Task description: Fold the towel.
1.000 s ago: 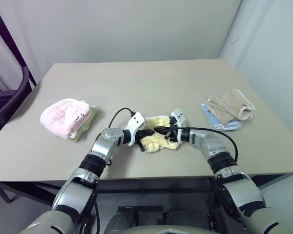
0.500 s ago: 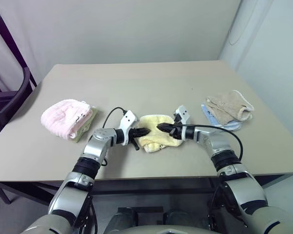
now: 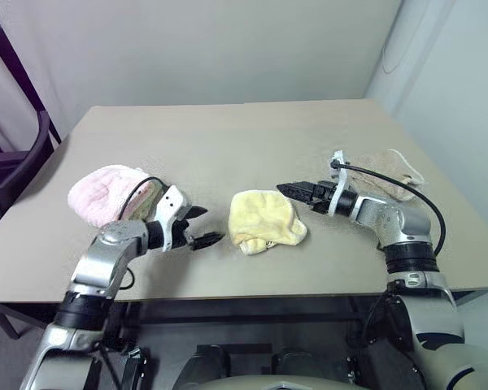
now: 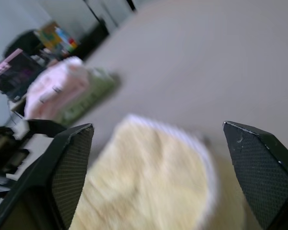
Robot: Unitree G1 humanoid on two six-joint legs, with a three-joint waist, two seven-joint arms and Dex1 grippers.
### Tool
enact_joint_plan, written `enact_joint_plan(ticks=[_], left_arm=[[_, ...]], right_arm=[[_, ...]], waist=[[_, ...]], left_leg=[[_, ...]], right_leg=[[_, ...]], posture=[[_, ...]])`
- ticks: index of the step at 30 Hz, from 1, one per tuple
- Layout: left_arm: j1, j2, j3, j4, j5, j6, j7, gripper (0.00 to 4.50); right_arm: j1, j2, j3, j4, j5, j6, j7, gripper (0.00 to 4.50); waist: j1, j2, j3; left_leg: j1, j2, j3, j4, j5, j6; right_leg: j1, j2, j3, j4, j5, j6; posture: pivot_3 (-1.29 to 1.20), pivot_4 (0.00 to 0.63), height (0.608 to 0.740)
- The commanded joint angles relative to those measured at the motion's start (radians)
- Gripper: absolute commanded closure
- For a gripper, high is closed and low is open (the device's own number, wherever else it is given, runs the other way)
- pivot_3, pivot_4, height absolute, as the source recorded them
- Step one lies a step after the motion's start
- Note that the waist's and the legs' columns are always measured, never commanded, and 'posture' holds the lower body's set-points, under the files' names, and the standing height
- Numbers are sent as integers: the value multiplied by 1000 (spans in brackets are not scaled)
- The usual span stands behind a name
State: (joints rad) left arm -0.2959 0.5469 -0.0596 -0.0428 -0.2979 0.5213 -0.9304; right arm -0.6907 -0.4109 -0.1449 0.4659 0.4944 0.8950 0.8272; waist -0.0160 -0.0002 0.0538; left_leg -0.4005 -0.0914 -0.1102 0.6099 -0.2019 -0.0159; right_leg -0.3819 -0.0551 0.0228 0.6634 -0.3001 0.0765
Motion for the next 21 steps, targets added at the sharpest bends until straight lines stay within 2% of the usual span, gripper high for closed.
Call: enact_joint_plan(ticks=[1, 7, 11, 16, 21], left_arm=[[-1, -12, 48, -42, -51, 63, 44, 46], [51, -24, 35, -115, -91, 152, 84, 46], [82, -34, 31, -152, -101, 167, 112, 46], [103, -41, 37, -179, -111, 184, 138, 46], [113, -39, 39, -189, -111, 178, 160, 46]], right_arm=[[-74, -14, 7, 47, 6, 59, 6, 0], [-148, -32, 57, 234, -26, 112, 77, 0], [-189, -31, 137, 378, -110, 65, 131, 0], [-227, -25, 239, 479, -190, 38, 271, 0], [-268, 12, 261, 512, -197, 85, 379, 0]], waist=[[2, 0, 0], [-1, 0, 0], [-2, 0, 0], [-5, 0, 0], [-7, 0, 0]], left_leg=[[0, 0, 0, 0, 0, 0], [-7, 0, 0, 1, 1, 2], [-8, 0, 1, 0, 1, 2], [-7, 0, 1, 2, 1, 2], [-6, 0, 1, 1, 1, 2]], right_leg=[[0, 0, 0, 0, 0, 0], [-5, 0, 0, 0, 1, 1], [-5, 0, 0, 1, 2, 3], [-5, 0, 0, 1, 1, 1], [-5, 0, 0, 1, 1, 1]], posture=[[0, 0, 740], [0, 0, 740], [0, 0, 740], [0, 0, 740], [0, 0, 740]])
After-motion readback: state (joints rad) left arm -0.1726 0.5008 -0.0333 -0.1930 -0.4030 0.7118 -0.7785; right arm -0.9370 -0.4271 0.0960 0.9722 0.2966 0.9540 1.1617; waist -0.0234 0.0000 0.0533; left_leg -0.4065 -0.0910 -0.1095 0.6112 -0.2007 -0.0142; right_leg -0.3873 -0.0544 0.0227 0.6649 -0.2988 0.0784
